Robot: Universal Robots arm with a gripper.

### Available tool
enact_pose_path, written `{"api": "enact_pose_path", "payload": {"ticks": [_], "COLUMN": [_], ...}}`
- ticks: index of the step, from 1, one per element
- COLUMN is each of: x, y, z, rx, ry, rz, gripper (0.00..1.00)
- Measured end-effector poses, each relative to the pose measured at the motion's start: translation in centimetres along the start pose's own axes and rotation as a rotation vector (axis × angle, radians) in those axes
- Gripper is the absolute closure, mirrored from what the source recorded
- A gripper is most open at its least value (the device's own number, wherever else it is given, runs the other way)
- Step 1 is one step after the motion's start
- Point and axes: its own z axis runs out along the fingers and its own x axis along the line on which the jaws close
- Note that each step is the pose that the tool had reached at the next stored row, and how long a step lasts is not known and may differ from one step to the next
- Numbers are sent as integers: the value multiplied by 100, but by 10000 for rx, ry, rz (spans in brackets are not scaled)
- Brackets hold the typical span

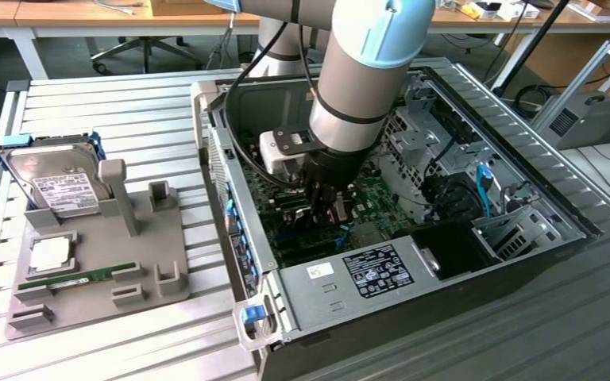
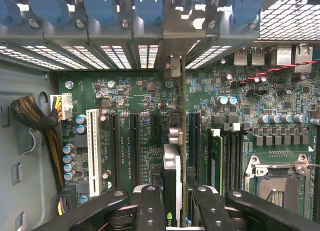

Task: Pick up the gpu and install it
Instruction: 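Insert the gpu into the slot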

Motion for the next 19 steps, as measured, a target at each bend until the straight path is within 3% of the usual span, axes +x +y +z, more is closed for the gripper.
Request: {"api": "enact_pose_path", "payload": {"ticks": [19], "x": [1], "y": [0], "z": [22], "rx": [19], "ry": [-1], "rz": [335], "gripper": [73]}}
